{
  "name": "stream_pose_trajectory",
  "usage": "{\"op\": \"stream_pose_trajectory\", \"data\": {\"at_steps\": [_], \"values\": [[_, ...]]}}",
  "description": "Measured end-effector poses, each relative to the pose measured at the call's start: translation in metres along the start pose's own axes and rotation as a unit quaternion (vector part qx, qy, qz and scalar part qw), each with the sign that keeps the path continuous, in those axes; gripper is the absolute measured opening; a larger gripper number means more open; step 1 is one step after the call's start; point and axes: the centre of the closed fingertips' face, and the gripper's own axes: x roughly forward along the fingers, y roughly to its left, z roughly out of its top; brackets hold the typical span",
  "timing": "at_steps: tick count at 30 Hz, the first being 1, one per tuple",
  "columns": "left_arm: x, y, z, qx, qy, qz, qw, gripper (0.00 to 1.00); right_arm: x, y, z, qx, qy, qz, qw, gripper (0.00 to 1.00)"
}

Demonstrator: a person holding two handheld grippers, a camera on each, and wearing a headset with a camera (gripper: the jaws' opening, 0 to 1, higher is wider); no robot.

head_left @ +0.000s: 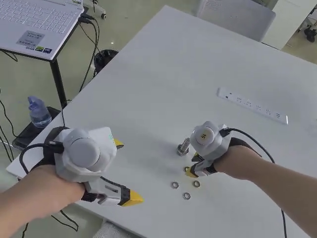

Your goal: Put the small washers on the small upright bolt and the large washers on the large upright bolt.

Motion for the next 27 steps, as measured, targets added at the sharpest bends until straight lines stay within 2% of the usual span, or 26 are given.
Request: {"op": "stream_pose_trajectory", "data": {"at_steps": [7, 16, 20, 24, 27], "values": [[0.0008, -0.0025, -0.0024, -0.002, 0.001, -0.003, 1.0000, 0.81, 0.0039, 0.0018, -0.0043, -0.013, 0.009, -0.002, 0.9999, 0.29], [-0.0011, -0.0024, -0.0054, -0.004, 0.003, -0.001, 1.0000, 0.80, 0.0039, 0.0026, -0.0035, -0.003, -0.003, 0.006, 1.0000, 0.25], [-0.0025, -0.0030, -0.0027, -0.004, -0.004, 0.002, 1.0000, 0.78, 0.0042, 0.0023, -0.0027, -0.003, -0.004, 0.005, 1.0000, 0.24], [-0.0040, -0.0032, -0.0033, -0.005, -0.005, 0.004, 1.0000, 0.78, 0.0047, 0.0079, -0.0011, -0.021, 0.005, 0.005, 0.9998, 0.17], [-0.0043, -0.0028, -0.0056, -0.005, -0.001, 0.006, 1.0000, 0.78, 0.0047, 0.0071, -0.0014, -0.025, 0.010, 0.003, 0.9996, 0.15]]}}
